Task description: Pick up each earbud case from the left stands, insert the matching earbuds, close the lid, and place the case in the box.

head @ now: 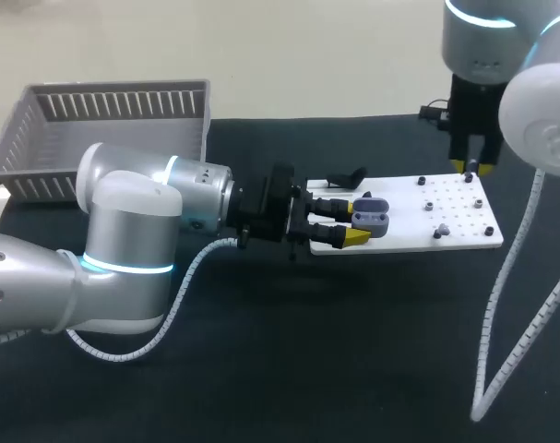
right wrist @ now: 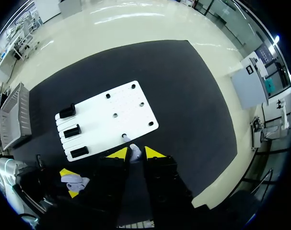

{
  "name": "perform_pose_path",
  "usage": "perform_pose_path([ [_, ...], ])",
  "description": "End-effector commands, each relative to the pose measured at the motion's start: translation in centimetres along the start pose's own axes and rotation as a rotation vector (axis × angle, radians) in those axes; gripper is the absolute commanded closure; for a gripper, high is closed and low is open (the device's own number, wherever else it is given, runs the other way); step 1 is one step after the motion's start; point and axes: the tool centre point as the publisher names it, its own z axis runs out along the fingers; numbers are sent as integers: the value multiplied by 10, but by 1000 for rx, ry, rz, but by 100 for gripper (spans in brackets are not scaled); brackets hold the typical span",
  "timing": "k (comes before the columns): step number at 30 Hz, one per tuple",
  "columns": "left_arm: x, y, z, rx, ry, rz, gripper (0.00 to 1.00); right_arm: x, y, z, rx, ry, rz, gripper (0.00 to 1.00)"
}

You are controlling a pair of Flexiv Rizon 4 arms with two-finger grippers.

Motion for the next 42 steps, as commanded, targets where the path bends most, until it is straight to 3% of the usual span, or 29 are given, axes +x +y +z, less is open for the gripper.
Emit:
perform_pose_path([
  [1,1,-1,0,-5,-4,3,100,1,-4,-1,-5,-4,2,100],
  [17,1,-1,0,-5,-4,3,100,4,-2,-2,-6,-3,11,100],
  [19,1,-1,0,-5,-4,3,100,8,1,-5,18,-19,72,100],
  [20,1,-1,0,-5,-4,3,100,7,1,-6,84,-68,118,100],
  [22,1,-1,0,-5,-4,3,100,6,-1,-14,27,-29,218,100],
  [23,1,-1,0,-5,-4,3,100,7,-2,-16,64,-44,264,100],
  [29,2,-1,2,-7,-1,4,100,17,-2,-27,63,36,434,100],
  [36,-1,1,7,-29,4,16,100,31,9,-29,37,119,503,100],
  [42,-1,-1,13,-39,-6,17,100,36,17,-29,44,130,514,100],
])
